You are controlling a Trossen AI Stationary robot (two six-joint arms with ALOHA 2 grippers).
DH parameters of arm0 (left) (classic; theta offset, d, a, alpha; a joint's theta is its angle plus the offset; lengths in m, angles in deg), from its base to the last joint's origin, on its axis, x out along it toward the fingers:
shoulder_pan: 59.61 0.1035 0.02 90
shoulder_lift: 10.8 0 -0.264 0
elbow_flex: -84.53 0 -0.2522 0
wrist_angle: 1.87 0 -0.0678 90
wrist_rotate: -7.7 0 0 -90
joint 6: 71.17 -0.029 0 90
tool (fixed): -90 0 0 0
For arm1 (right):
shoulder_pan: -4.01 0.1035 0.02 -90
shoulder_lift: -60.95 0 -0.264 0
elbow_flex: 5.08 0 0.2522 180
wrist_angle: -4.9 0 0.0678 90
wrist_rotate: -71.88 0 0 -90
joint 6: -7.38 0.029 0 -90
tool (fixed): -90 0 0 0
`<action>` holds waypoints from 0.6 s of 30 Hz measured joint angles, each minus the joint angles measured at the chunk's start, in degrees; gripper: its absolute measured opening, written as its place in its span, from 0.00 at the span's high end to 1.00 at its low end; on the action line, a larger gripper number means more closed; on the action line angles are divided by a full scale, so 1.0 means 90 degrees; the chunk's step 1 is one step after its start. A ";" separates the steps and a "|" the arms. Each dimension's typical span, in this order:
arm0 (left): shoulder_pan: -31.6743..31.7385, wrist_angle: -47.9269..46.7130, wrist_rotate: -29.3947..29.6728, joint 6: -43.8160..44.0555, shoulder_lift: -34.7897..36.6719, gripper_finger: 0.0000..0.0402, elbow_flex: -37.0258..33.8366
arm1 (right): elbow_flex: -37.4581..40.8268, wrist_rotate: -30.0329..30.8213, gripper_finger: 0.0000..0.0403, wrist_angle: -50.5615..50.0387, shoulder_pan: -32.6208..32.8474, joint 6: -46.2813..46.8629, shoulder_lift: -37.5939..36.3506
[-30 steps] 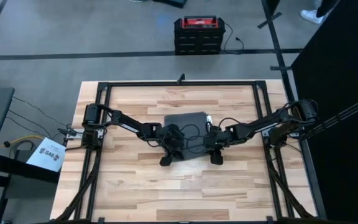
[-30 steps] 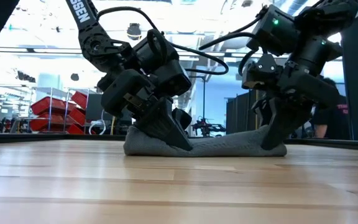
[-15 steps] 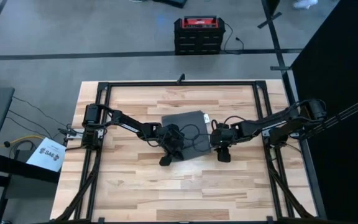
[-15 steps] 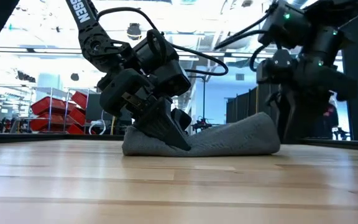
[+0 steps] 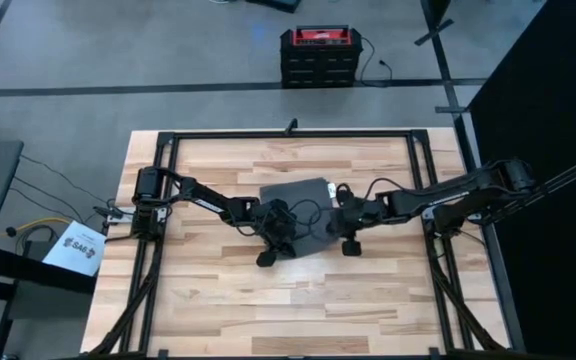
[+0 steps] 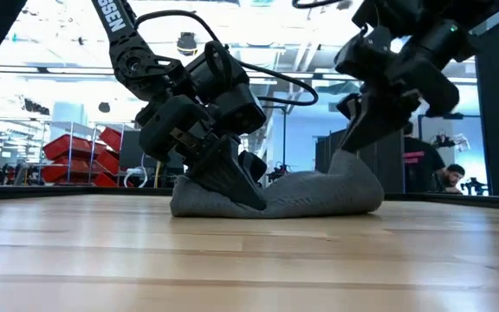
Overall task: Roll towel
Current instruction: Roll the gray towel
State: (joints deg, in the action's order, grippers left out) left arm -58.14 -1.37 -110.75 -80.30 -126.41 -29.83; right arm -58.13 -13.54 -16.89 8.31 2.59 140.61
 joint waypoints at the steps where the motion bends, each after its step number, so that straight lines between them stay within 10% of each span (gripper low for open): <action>1: 0.0000 0.0002 -0.0032 0.0003 0.0000 1.00 -0.0002 | 0.0000 0.0037 0.98 0.0007 -0.0008 -0.0005 -0.0004; 10: -0.0001 -0.0004 -0.0176 -0.0077 -0.0010 1.00 -0.0004 | 0.0032 0.0360 1.00 -0.1394 -0.0251 -0.0306 -0.0274; 18: -0.0008 0.0138 -0.0253 0.0147 -0.0024 1.00 -0.0022 | 0.1619 -0.0319 1.00 0.2099 -0.0855 -0.1204 -0.0277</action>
State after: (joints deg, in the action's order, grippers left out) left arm -58.21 -0.13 -113.02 -78.98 -126.63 -30.02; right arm -43.56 -16.41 2.01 0.62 -8.25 138.12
